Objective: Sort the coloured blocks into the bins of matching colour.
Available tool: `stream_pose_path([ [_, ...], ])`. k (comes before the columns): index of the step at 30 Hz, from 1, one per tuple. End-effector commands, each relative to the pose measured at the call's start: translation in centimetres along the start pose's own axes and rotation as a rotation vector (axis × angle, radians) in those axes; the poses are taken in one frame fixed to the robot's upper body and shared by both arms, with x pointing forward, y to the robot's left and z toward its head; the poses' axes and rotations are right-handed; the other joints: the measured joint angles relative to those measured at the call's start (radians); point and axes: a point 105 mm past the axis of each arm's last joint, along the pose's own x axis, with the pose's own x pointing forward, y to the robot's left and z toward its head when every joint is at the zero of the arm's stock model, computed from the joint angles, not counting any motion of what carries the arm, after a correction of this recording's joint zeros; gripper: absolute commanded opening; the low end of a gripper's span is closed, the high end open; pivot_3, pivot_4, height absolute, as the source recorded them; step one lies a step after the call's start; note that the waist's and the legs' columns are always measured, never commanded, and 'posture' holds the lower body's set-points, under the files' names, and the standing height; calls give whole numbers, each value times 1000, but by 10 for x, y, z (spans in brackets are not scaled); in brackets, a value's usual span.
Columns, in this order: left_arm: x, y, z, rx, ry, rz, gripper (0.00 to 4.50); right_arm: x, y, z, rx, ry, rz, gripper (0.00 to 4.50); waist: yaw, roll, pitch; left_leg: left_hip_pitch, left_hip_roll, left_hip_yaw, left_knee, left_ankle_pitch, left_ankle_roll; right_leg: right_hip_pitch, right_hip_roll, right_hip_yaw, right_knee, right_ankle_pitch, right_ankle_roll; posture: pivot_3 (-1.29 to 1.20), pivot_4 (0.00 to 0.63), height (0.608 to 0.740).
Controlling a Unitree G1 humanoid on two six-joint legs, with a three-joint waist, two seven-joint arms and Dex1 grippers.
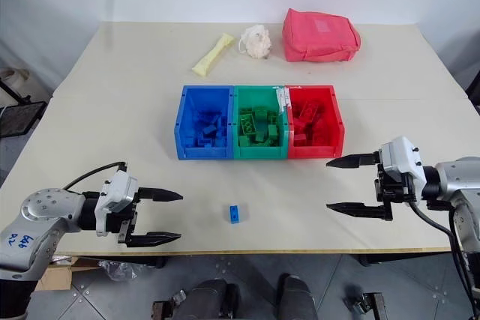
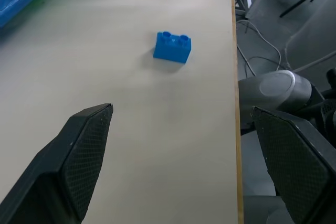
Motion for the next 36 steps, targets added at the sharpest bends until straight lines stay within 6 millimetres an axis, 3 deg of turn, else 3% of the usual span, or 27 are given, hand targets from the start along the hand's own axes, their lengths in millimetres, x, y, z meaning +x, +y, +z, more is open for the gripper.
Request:
stream_pose_path([
  [1,-4,-4,0,14,-3,-2,4482,-1,2,5,-21,-15,23,4500,-1,0,0,0,0,0,0,0,0,0,0,0,0,0,0,0,150,740],
  [8,3,-2,2,47,9,-8,4482,-1,1,4,-22,-14,2,4500,-1,0,0,0,0,0,0,0,-1,-1,0,0,0,0,0,0,150,740],
  [20,78,8,23,202,-50,11,4482,-1,5,4,-17,-21,-66,4500,1,0,0,0,0,2,0,0,-1,-1,2,-1,2,0,0,0,150,740],
  [23,102,6,20,234,-59,-22,4482,-2,8,5,-10,-18,-98,4500,6,1,-1,0,0,2,0,0,0,-1,2,-2,2,0,0,0,150,740],
  [26,111,10,11,251,-21,-18,4482,-4,8,6,-10,-9,-115,4500,4,1,-1,0,-1,3,0,0,0,-1,2,-3,2,0,0,0,150,740],
  [29,115,11,3,257,20,-30,3931,-6,10,6,-6,-6,-128,4500,4,1,-1,0,0,3,0,0,0,-1,2,-3,2,0,0,0,150,740],
  [36,116,12,9,271,-2,-25,1793,-7,10,6,-2,-1,-147,4500,5,1,-1,1,0,2,1,0,0,-1,1,-1,2,0,0,0,150,740],
])
